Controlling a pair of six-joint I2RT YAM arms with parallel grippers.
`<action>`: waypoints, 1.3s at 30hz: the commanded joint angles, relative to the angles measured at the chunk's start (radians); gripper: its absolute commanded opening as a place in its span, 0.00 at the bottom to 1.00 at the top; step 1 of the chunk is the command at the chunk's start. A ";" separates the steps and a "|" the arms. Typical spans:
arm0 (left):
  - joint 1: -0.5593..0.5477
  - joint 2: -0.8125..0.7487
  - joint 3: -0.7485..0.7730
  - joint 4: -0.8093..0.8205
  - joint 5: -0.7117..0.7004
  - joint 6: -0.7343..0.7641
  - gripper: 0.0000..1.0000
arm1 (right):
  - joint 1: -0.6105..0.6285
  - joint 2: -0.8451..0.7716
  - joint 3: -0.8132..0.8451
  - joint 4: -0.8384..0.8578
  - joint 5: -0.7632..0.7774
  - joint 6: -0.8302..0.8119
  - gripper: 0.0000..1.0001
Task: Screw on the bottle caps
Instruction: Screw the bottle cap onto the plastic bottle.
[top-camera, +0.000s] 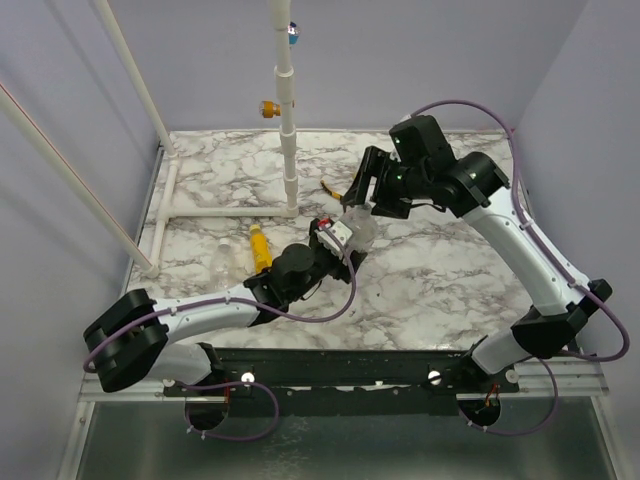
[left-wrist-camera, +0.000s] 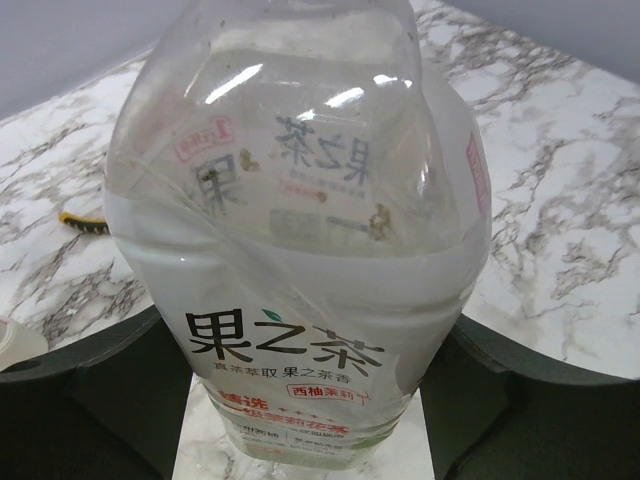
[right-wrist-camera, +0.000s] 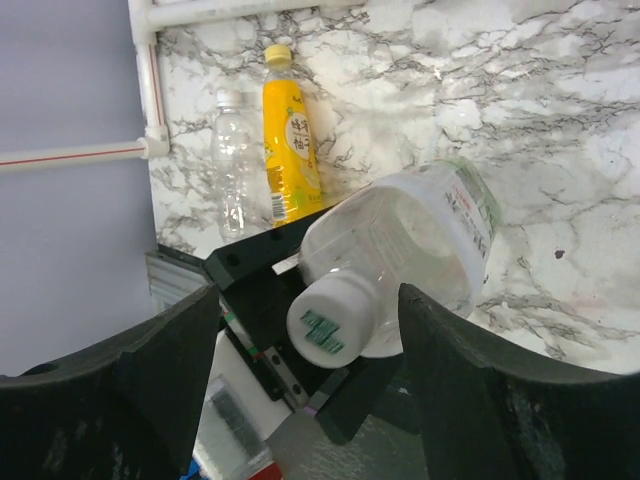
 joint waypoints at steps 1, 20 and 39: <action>-0.011 -0.063 -0.009 0.095 0.080 -0.036 0.00 | 0.008 -0.062 -0.054 0.074 0.032 -0.029 0.76; 0.005 -0.157 -0.005 -0.028 0.278 -0.103 0.00 | 0.008 -0.313 -0.277 0.427 -0.100 -0.374 0.86; 0.136 -0.245 0.019 -0.129 0.647 -0.300 0.00 | 0.007 -0.372 -0.434 0.589 -0.370 -0.514 0.62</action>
